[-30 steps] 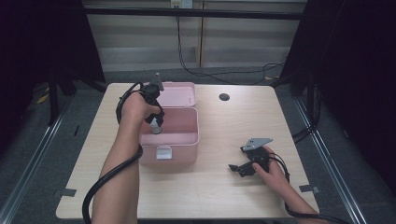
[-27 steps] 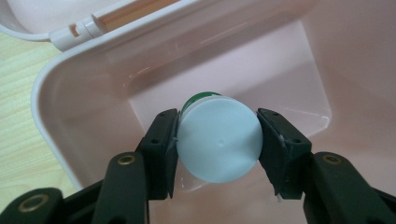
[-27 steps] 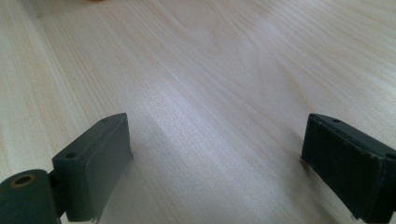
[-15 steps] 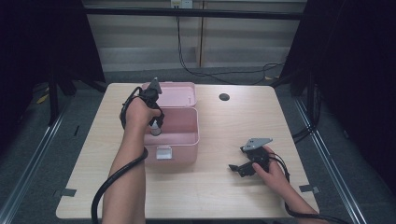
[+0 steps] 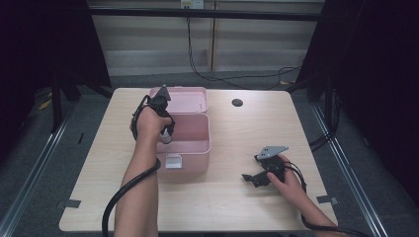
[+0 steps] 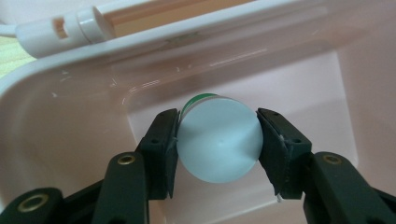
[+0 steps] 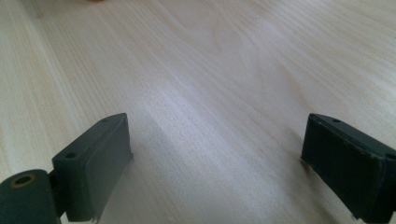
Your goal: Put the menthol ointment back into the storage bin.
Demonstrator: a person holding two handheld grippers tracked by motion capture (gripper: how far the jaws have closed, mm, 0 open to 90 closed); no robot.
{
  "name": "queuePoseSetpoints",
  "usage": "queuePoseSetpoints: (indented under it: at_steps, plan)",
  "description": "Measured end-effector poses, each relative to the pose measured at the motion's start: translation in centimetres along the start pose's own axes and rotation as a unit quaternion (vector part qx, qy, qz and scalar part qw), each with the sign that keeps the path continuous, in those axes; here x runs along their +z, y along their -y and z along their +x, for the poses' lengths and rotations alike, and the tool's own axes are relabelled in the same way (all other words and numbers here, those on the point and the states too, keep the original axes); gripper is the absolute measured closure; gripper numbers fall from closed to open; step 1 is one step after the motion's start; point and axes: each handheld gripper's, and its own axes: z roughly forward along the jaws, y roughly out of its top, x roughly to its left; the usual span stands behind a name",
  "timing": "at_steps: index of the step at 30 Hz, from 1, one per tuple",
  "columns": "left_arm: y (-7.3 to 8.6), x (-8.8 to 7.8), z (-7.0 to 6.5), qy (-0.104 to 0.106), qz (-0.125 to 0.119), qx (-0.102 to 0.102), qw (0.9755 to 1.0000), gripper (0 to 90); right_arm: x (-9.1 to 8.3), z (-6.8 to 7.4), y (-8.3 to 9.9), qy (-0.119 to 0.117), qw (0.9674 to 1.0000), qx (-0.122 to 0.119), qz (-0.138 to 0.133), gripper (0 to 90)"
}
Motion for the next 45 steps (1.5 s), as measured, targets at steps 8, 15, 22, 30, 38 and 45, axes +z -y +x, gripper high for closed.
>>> queuePoseSetpoints:
  at_steps: [8, 15, 22, 30, 38, 45]
  plan:
    - [-0.1, 0.9, 0.0, -0.005, -0.006, -0.027, 0.9996, 50.4, 0.0, 0.0, 0.0, 0.000, 1.0000, -0.001, 0.000, 7.6]
    - [-0.3, 1.7, 0.0, -0.009, -0.008, -0.032, 0.9994, 50.3, 0.0, 0.0, 0.0, 0.001, 1.0000, -0.001, 0.000, 7.6]
    - [-0.1, 2.4, 0.0, -0.017, -0.017, -0.031, 0.9992, 50.2, 0.0, 0.0, 0.0, 0.001, 1.0000, -0.001, 0.000, 7.6]
    - [0.2, 2.9, 0.3, -0.017, -0.020, -0.026, 0.9993, 50.2, 0.0, 0.0, 0.0, 0.000, 1.0000, 0.000, -0.001, 7.6]
    - [0.4, 3.3, 0.4, -0.023, -0.026, -0.023, 0.9991, 50.1, 0.0, 0.0, 0.0, 0.001, 1.0000, -0.001, -0.001, 7.6]
    - [0.4, 3.7, 0.2, -0.026, -0.039, -0.023, 0.9986, 48.9, 0.0, 0.0, 0.0, 0.002, 1.0000, 0.000, -0.001, 7.6]
